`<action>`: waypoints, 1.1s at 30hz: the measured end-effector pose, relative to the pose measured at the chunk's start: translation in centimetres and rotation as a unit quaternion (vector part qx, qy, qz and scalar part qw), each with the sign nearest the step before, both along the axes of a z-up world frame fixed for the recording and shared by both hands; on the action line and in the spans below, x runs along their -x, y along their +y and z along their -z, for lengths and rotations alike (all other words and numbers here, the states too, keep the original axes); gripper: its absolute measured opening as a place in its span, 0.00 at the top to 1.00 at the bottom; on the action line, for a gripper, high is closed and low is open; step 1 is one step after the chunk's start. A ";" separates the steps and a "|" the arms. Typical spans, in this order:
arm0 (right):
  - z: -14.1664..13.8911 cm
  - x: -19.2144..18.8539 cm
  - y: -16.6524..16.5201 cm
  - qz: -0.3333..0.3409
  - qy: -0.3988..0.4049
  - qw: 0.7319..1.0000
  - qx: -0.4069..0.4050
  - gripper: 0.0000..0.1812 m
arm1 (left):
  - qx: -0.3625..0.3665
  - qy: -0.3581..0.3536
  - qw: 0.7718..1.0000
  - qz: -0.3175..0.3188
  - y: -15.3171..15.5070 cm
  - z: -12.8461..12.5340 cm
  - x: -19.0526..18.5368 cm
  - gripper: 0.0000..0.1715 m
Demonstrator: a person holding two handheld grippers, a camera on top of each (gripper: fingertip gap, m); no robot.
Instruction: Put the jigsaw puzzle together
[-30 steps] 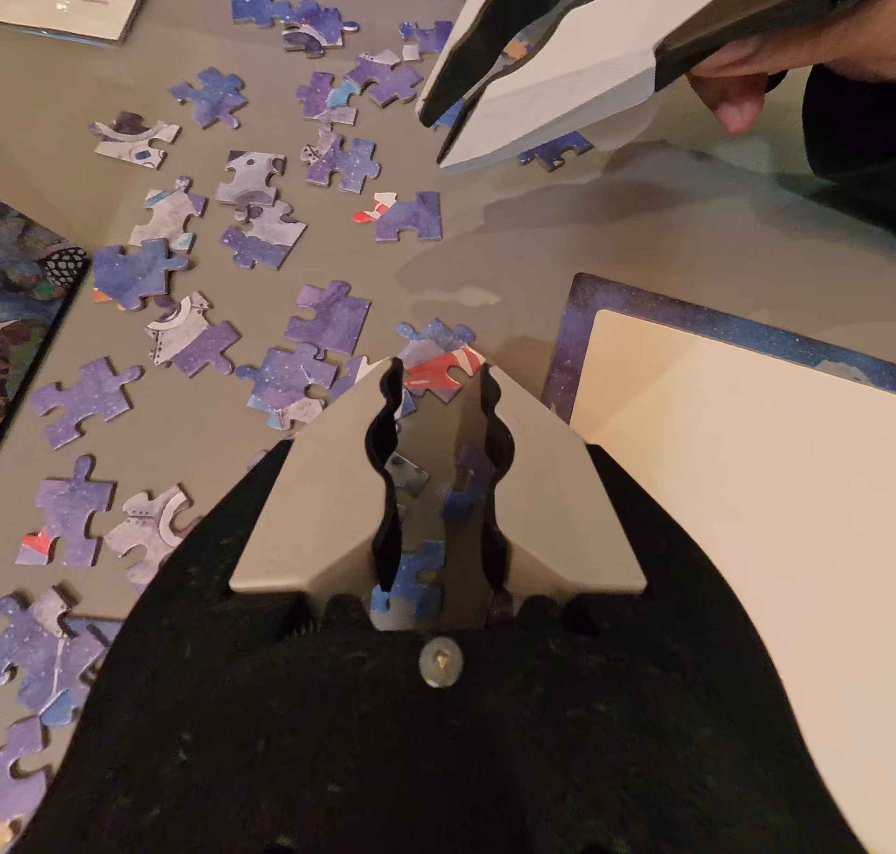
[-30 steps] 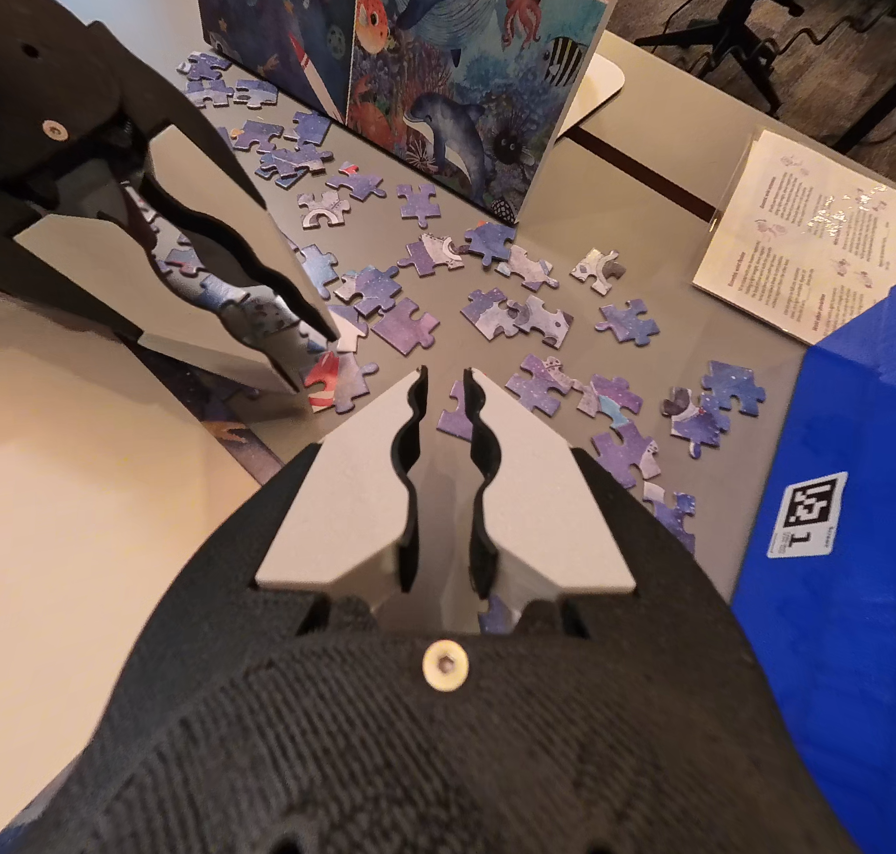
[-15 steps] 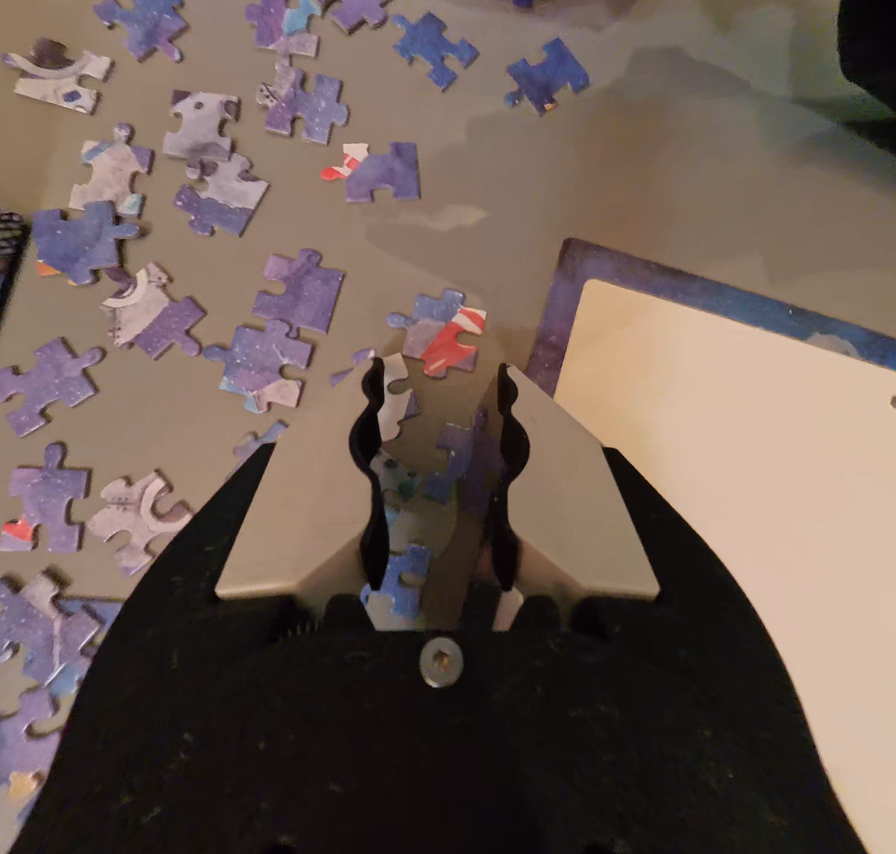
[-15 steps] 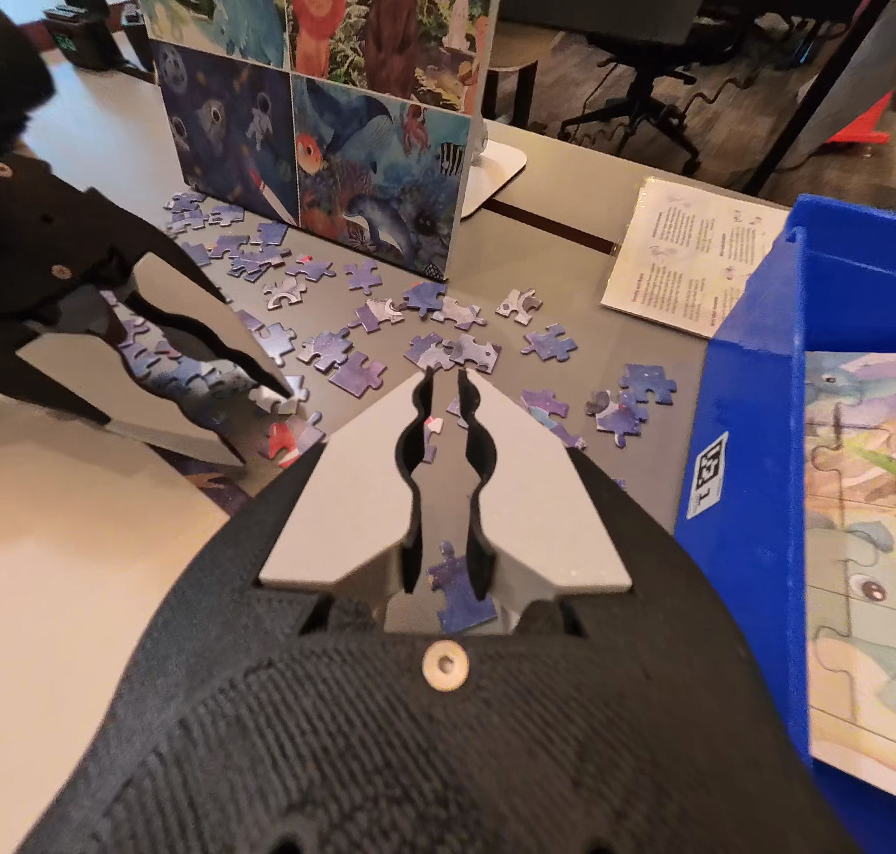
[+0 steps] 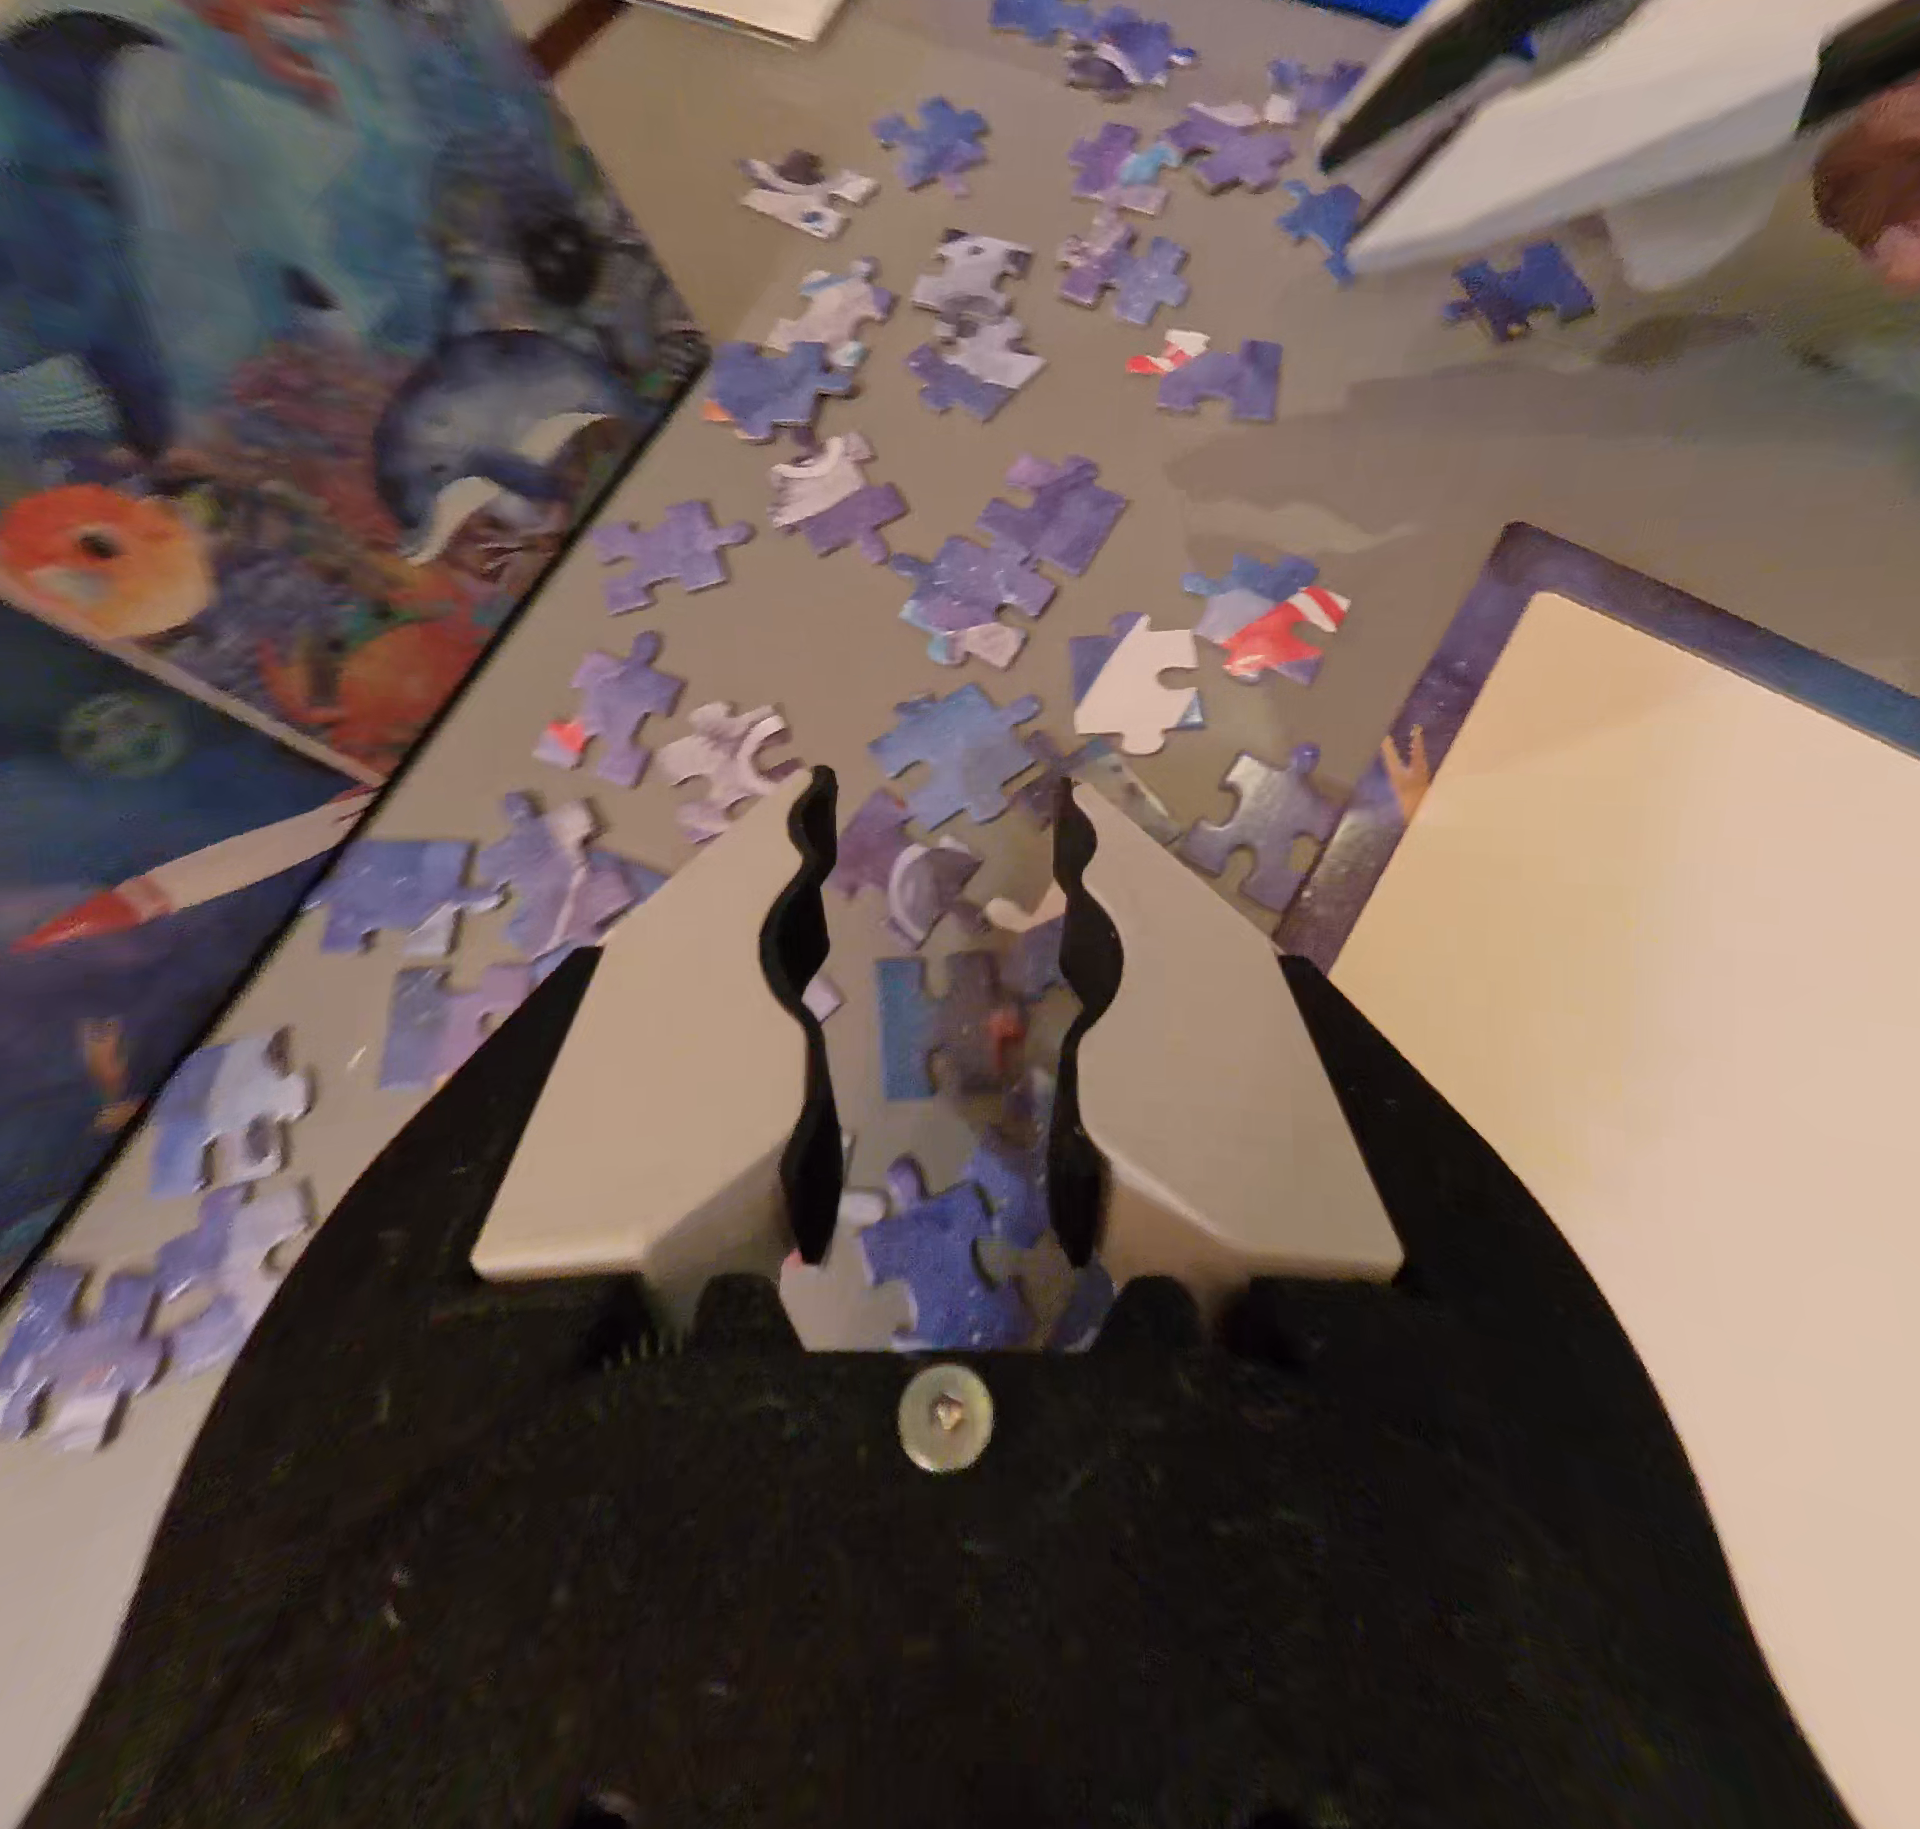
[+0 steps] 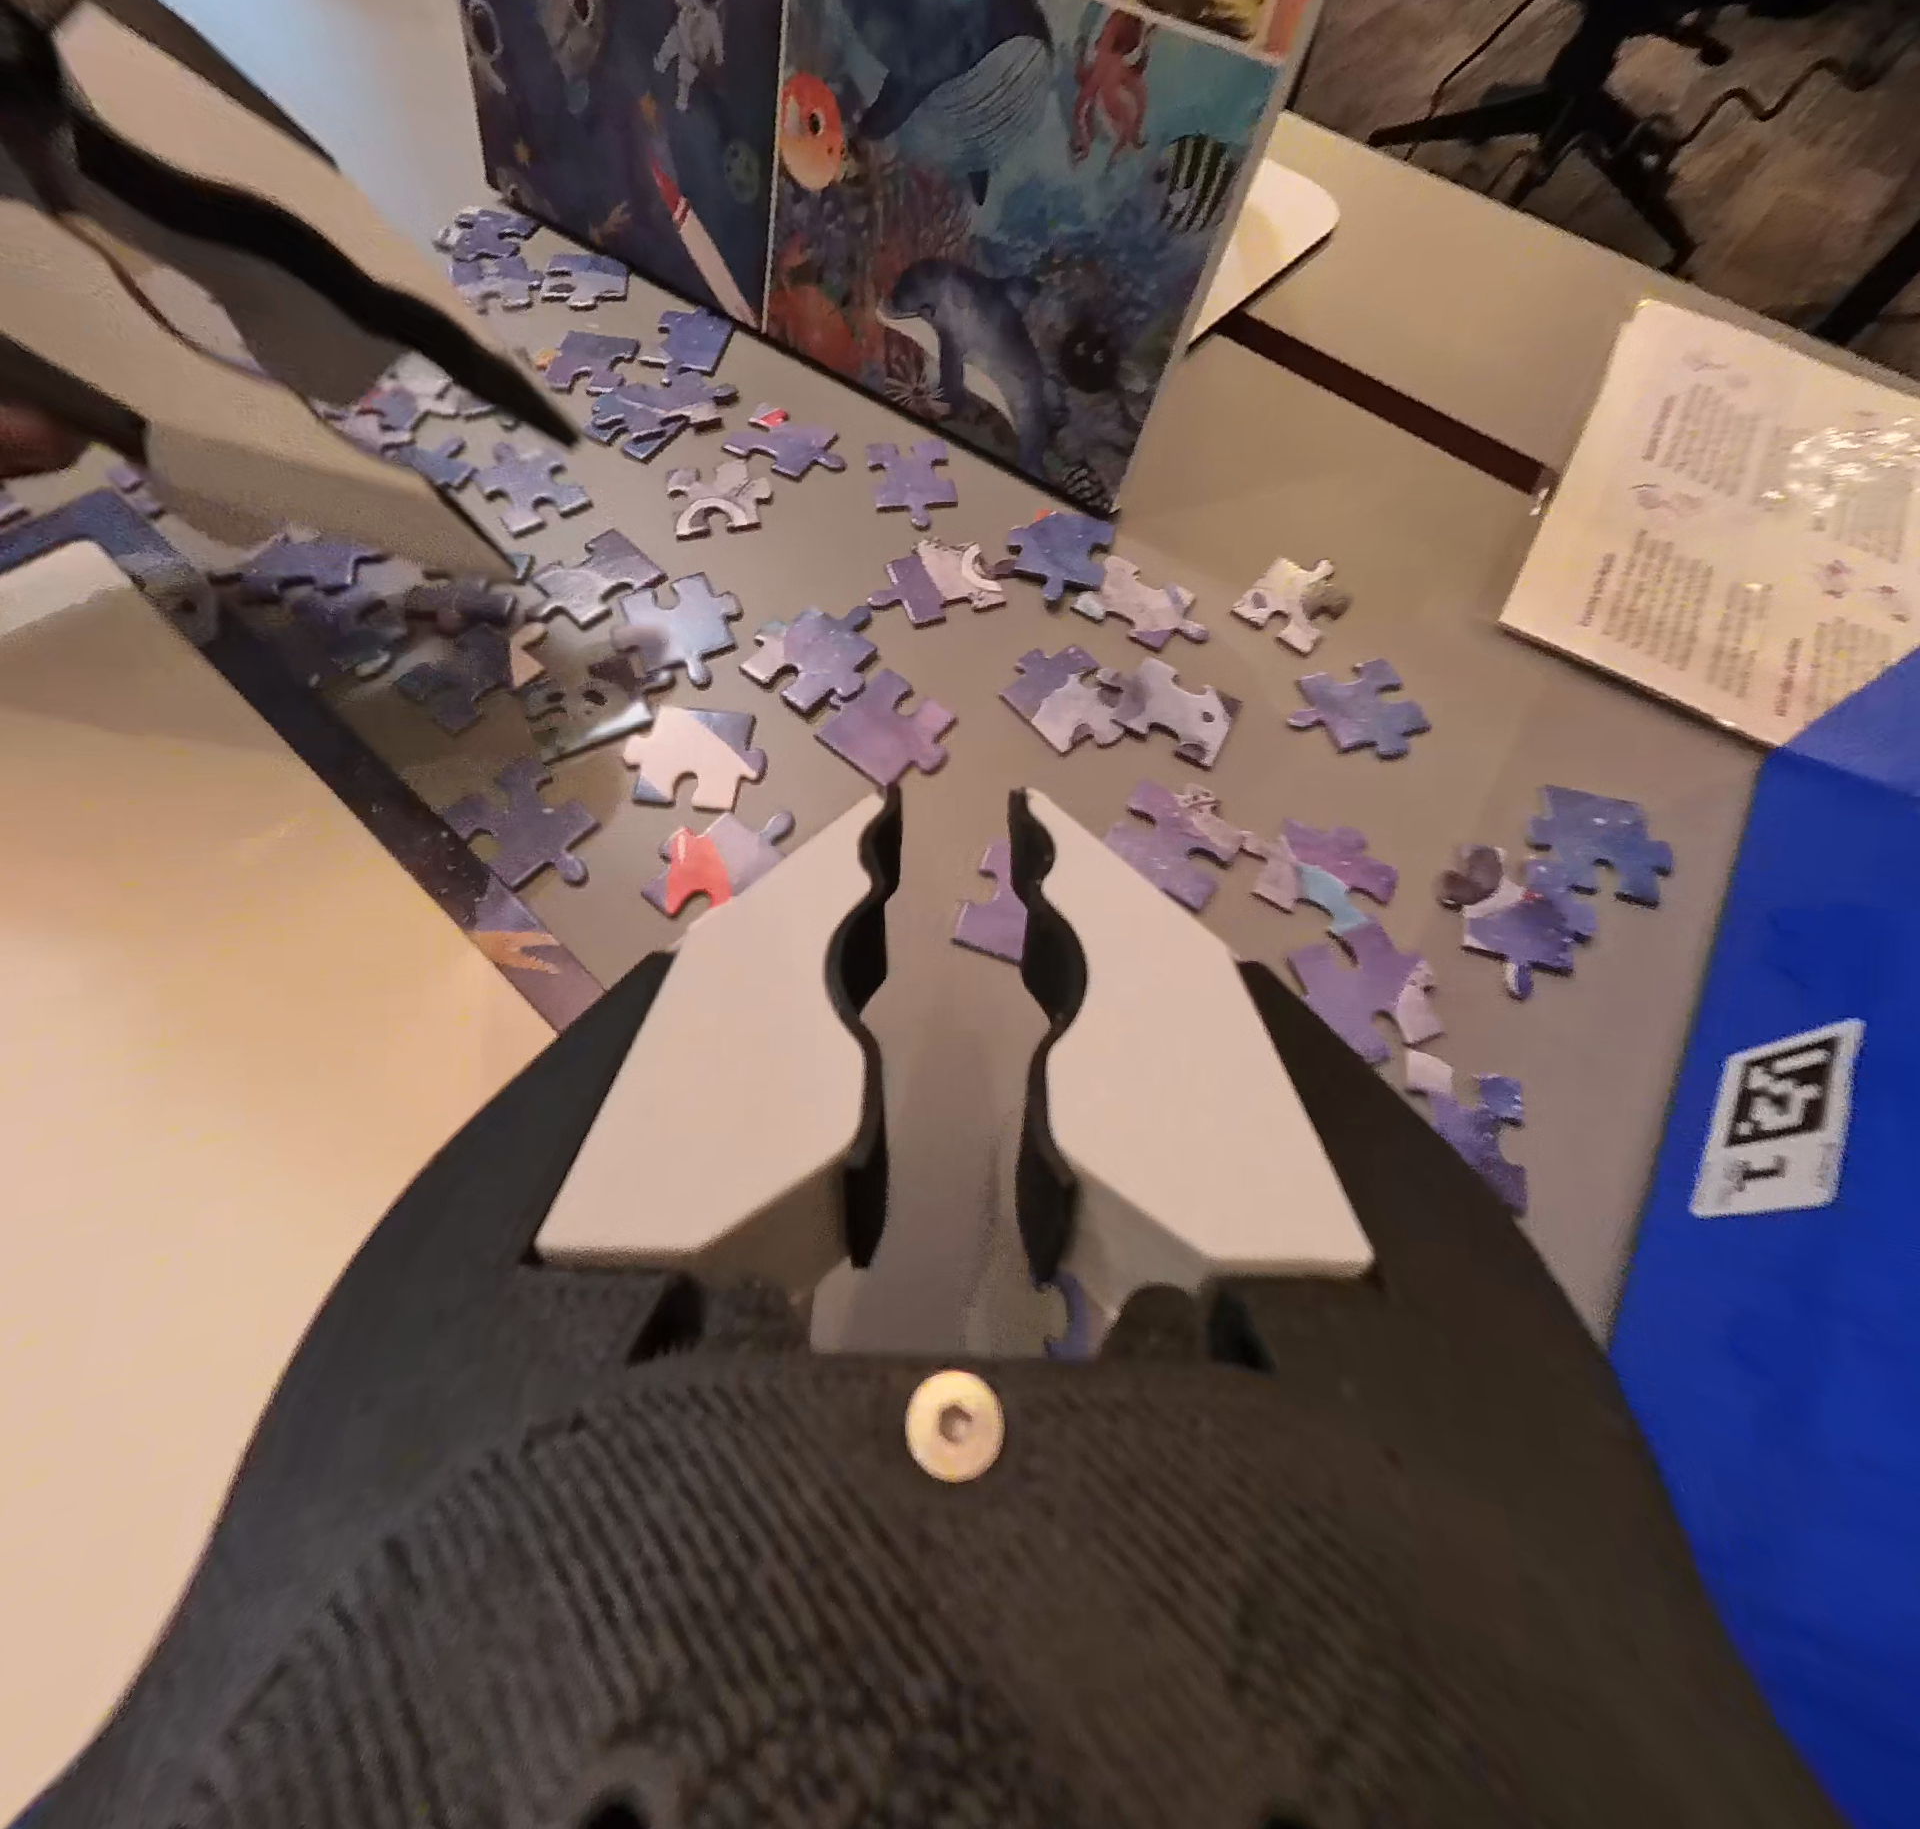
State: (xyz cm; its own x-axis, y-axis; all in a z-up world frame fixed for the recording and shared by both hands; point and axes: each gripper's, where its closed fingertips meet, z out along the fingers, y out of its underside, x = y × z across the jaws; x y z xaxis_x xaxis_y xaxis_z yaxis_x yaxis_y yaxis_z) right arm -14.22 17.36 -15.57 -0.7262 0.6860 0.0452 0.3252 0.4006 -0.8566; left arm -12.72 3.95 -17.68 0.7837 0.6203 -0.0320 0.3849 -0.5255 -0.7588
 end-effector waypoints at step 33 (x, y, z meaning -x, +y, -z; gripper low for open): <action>3.9 -2.2 -7.4 -0.077 -0.080 0.994 0.008 0.91 | -0.148 0.087 0.977 -0.124 -6.6 -6.9 -0.2 0.88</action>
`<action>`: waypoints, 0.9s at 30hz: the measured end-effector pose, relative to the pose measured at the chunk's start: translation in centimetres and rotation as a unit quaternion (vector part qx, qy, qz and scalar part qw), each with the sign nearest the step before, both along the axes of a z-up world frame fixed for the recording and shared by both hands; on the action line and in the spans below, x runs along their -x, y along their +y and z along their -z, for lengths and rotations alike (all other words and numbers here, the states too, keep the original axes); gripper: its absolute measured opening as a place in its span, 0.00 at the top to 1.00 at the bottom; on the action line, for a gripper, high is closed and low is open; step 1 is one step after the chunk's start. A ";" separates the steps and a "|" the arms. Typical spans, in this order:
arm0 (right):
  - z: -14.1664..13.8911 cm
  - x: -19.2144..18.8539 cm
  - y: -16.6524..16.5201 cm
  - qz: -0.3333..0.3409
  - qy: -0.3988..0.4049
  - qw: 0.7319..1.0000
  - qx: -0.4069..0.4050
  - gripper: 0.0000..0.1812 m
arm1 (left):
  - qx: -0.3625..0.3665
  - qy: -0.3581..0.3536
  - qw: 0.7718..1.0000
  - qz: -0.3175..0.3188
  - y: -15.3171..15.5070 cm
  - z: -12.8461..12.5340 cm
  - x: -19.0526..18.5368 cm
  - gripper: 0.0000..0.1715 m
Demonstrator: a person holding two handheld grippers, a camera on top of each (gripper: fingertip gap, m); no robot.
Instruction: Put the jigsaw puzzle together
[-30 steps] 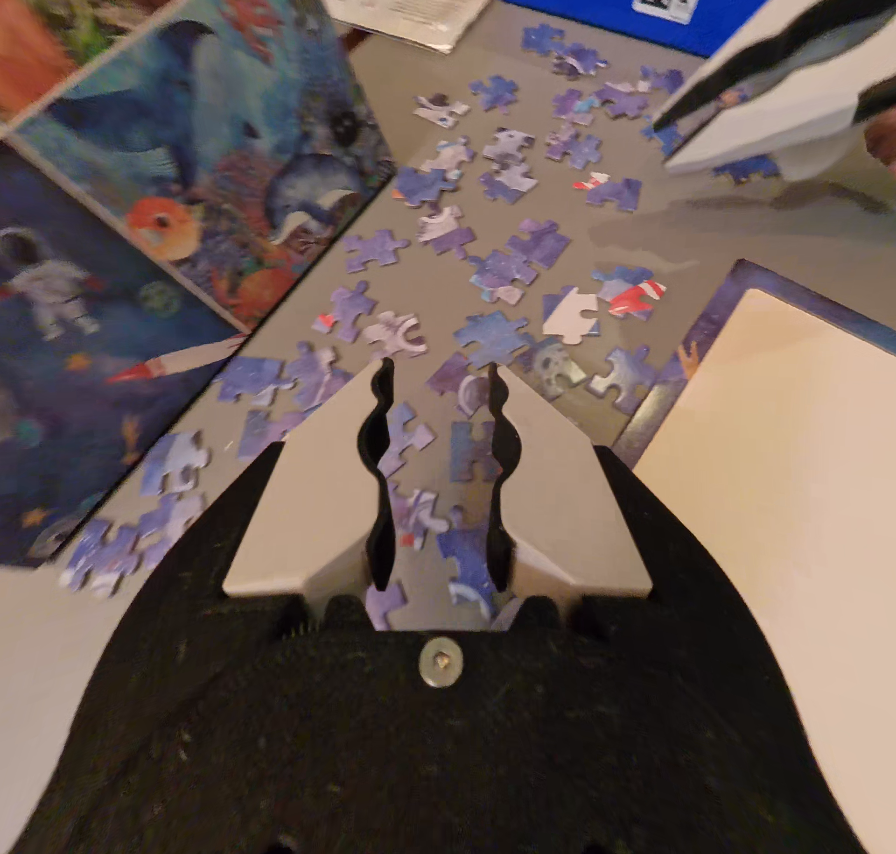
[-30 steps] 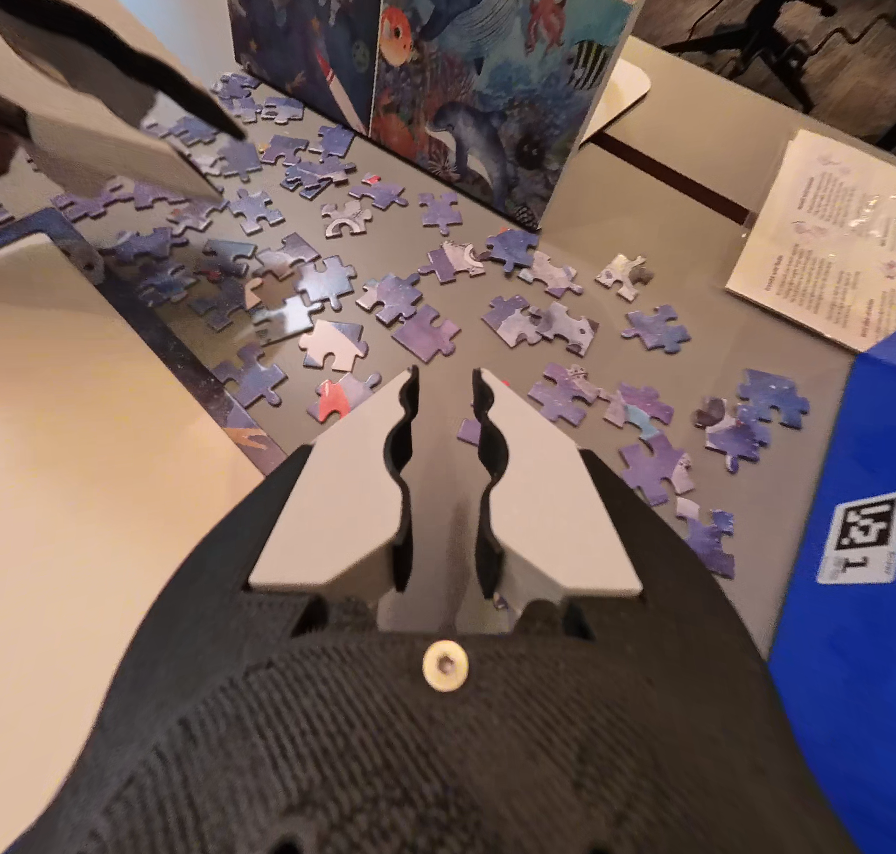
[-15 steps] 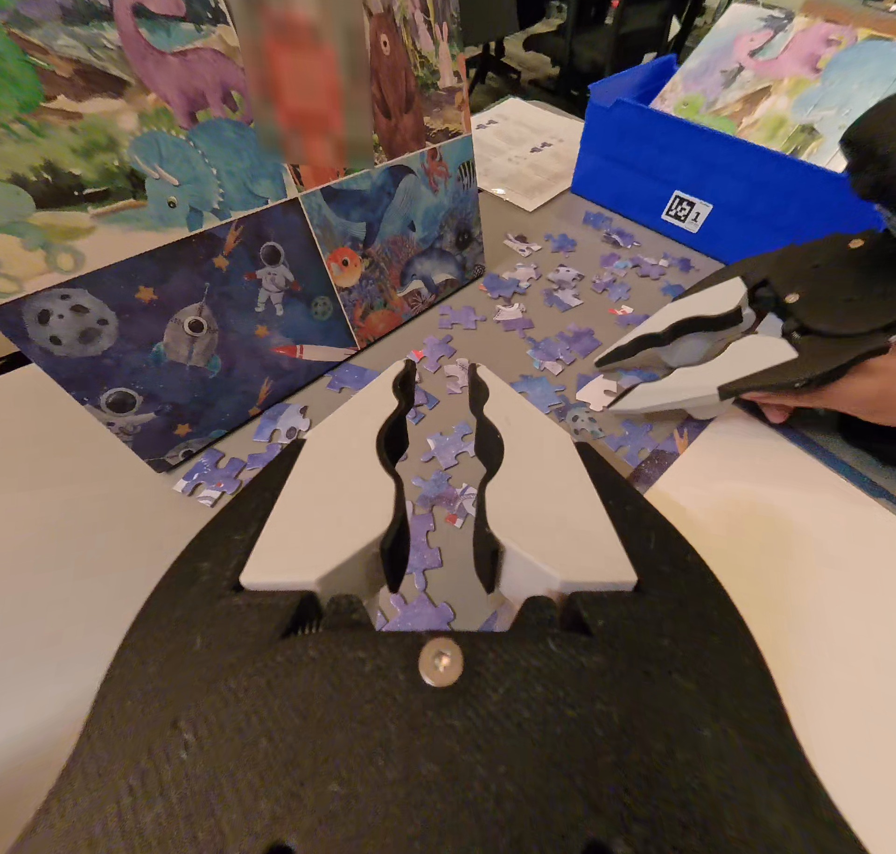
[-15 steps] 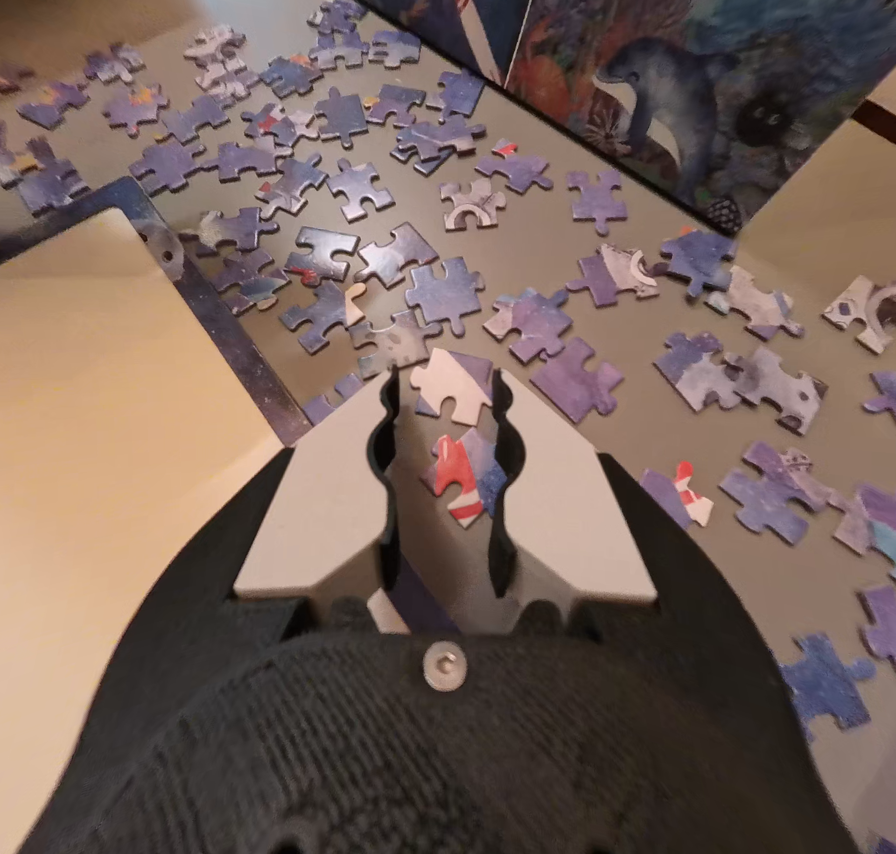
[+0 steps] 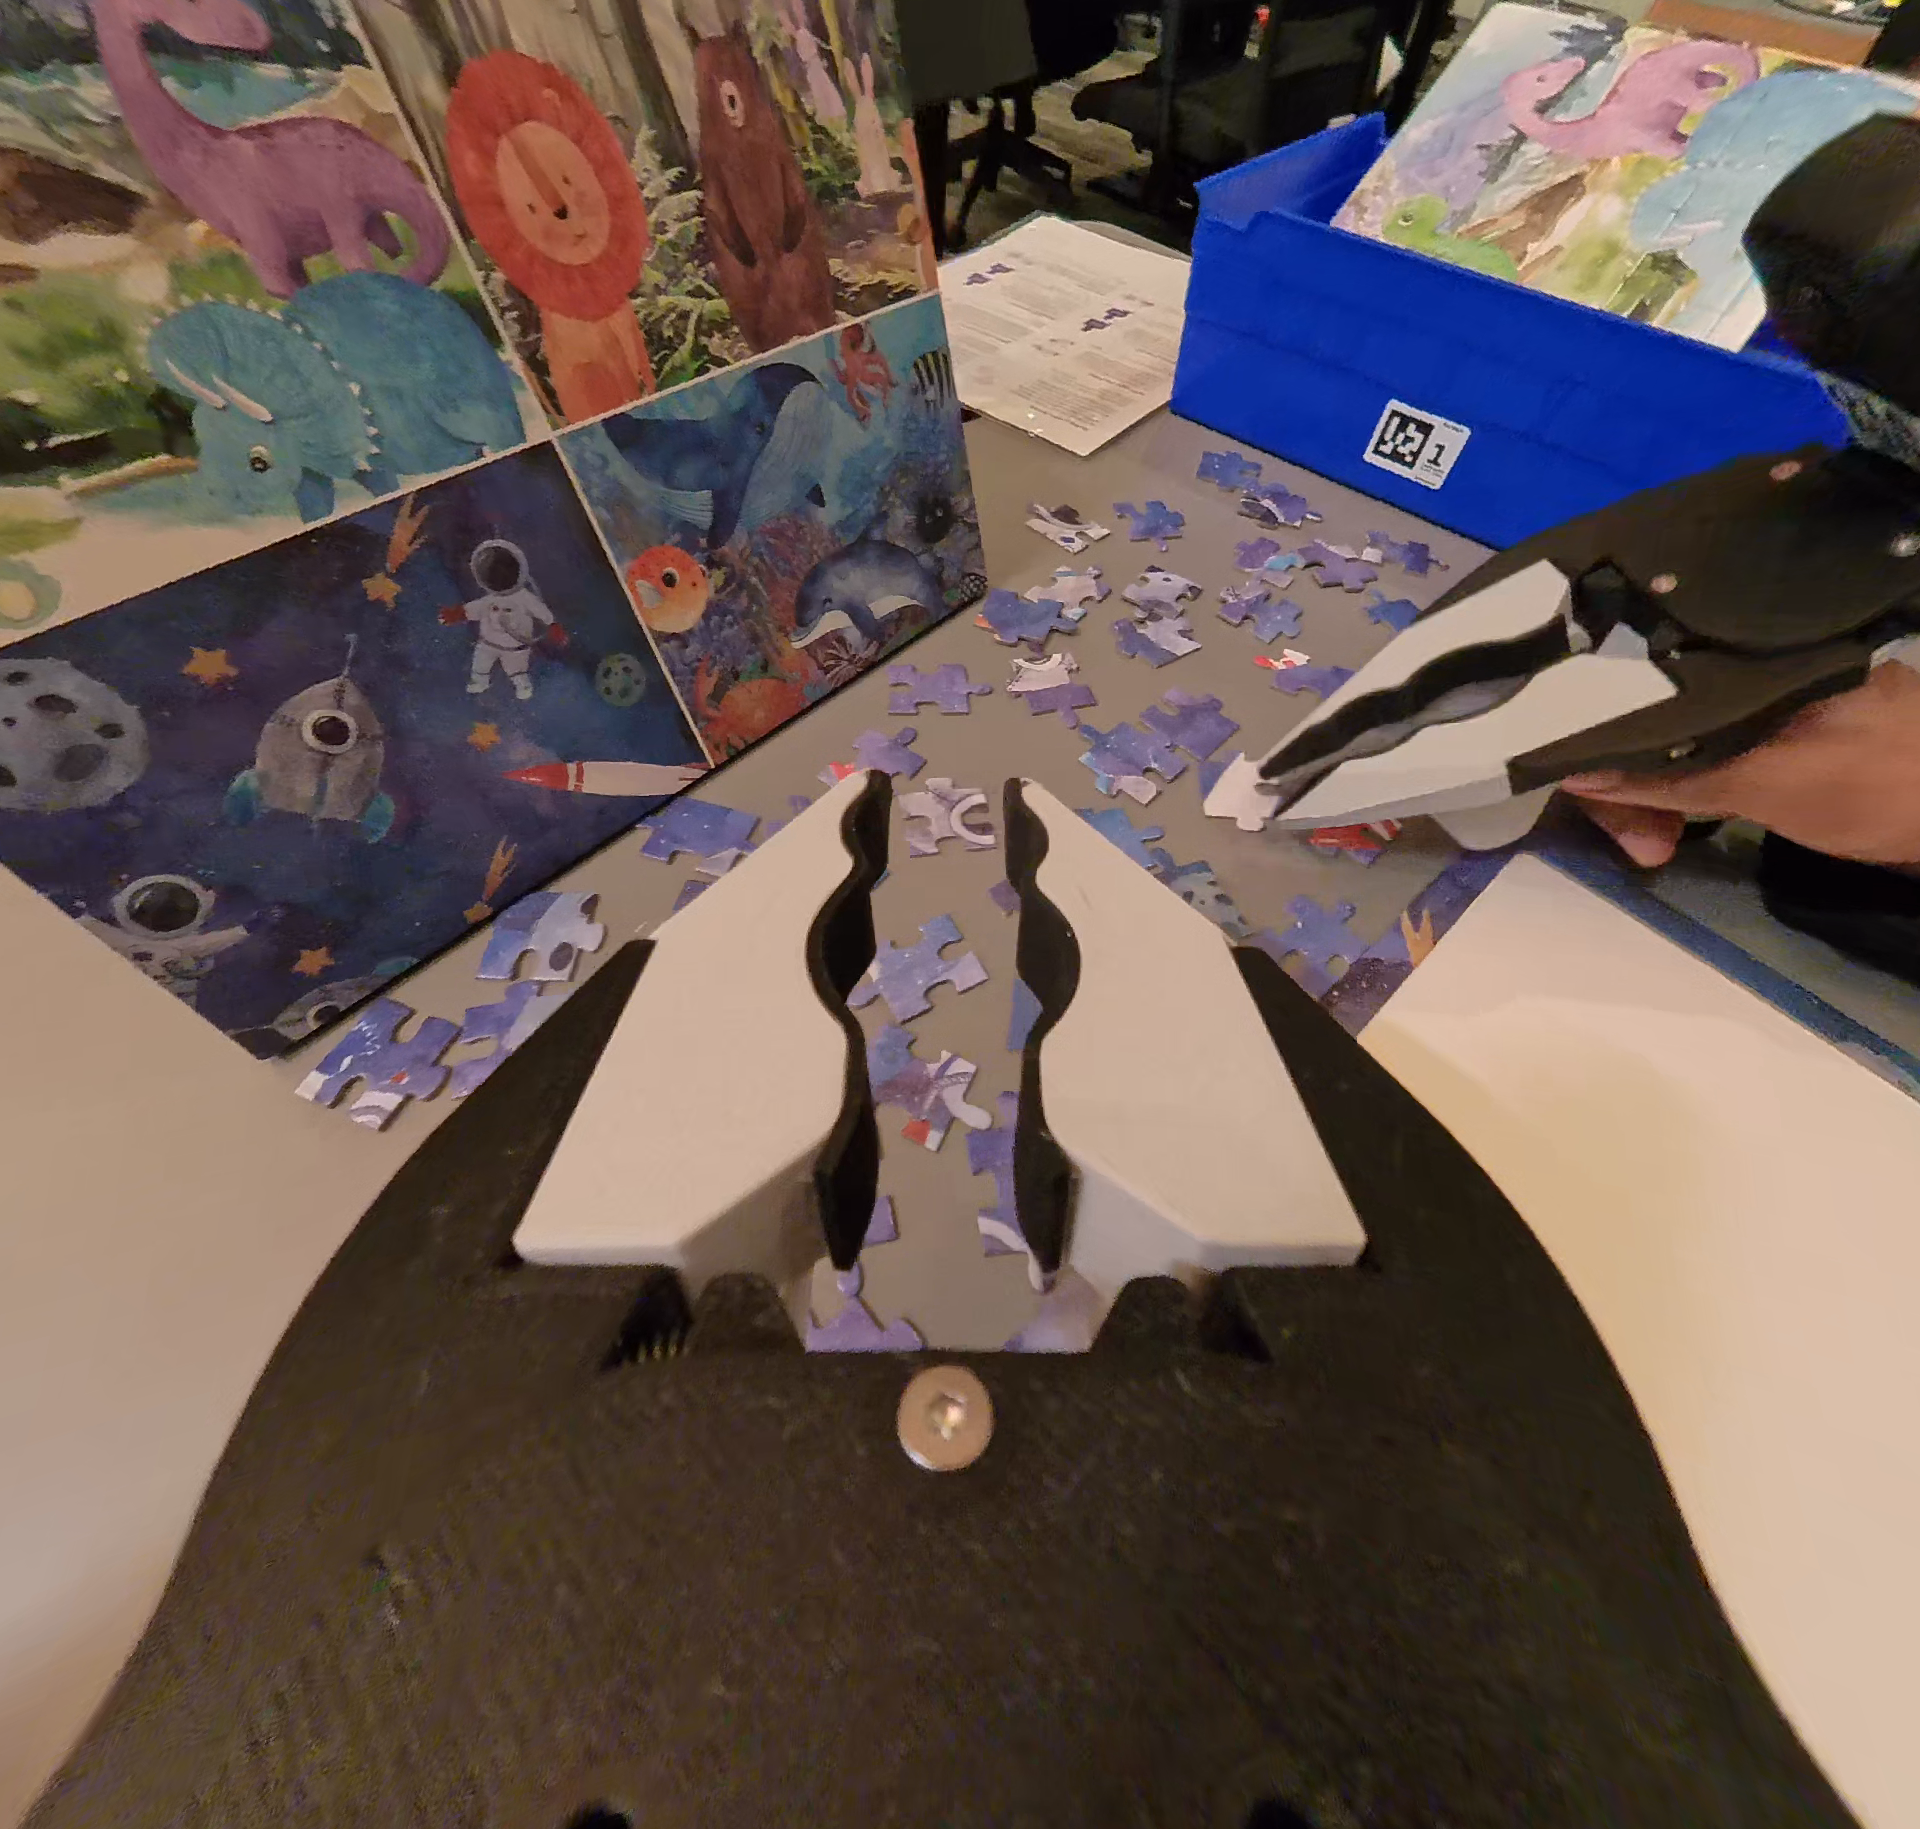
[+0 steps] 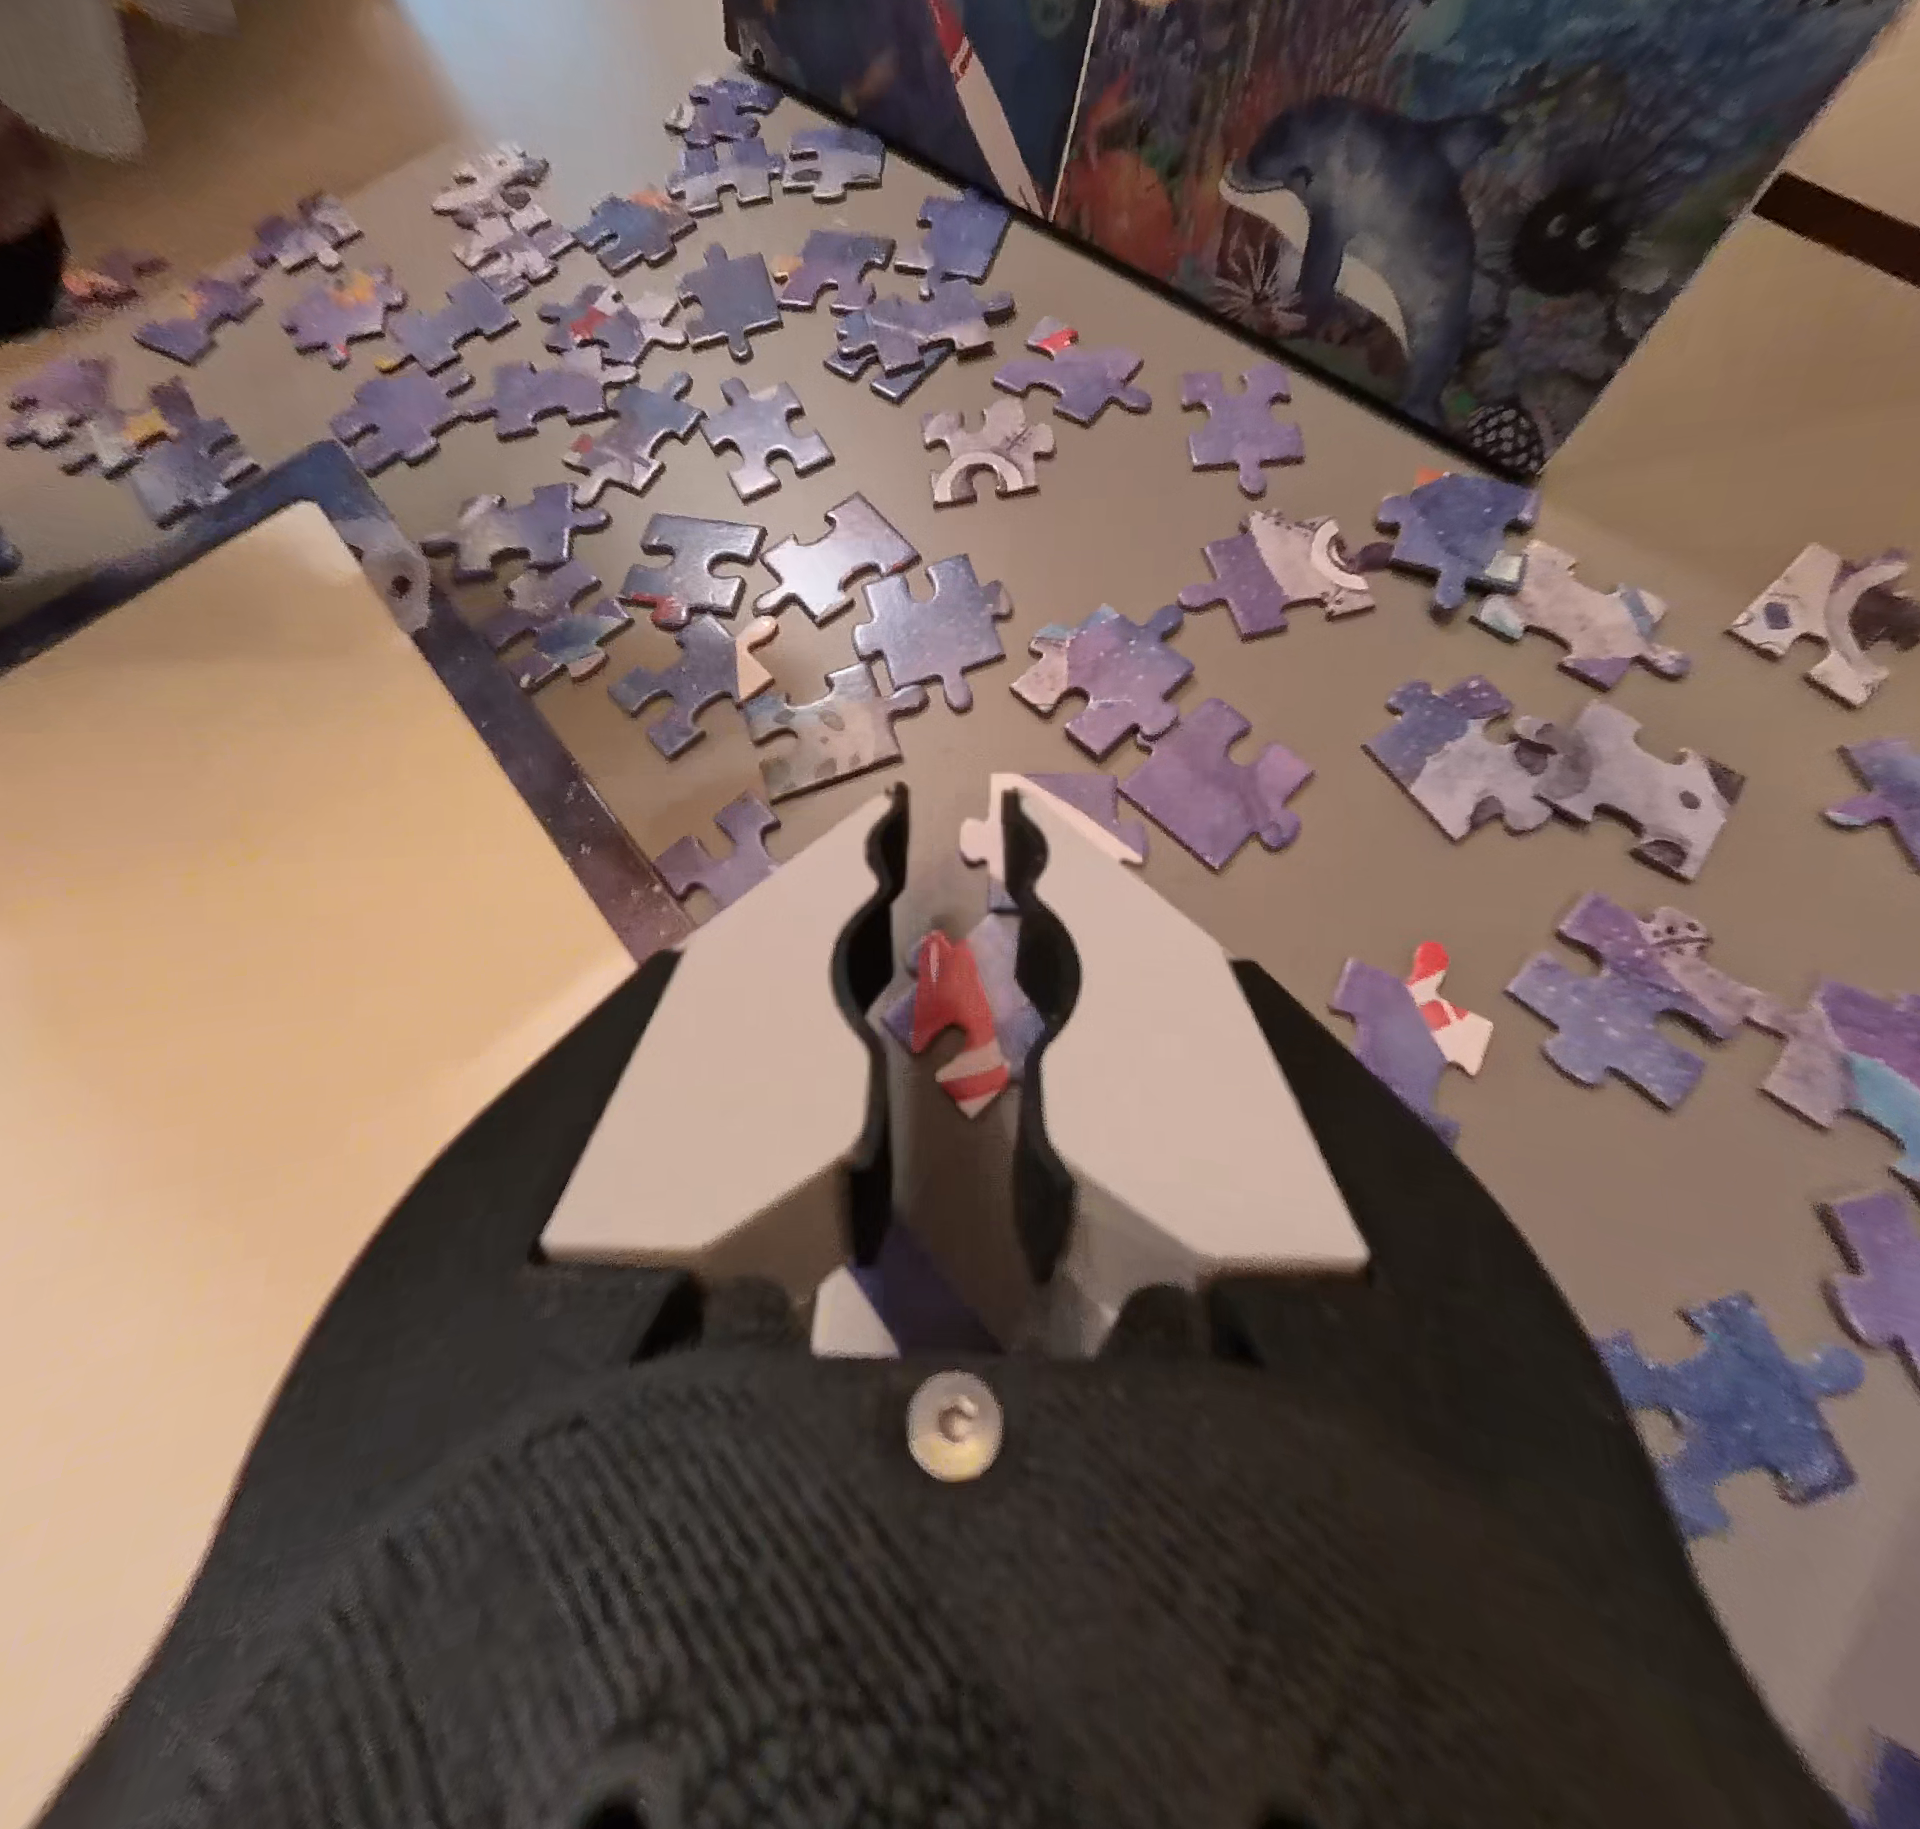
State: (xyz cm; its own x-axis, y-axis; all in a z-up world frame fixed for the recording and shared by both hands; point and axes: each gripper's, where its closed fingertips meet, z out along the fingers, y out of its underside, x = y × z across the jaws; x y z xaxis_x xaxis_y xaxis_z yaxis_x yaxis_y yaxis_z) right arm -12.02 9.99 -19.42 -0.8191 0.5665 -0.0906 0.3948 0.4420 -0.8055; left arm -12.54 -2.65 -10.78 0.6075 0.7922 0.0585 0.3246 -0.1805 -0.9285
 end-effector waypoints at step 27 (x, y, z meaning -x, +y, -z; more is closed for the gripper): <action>1.6 1.3 2.6 0.053 0.004 0.997 -0.055 0.80 | 0.026 -0.021 0.998 0.046 3.3 2.6 -1.0 0.88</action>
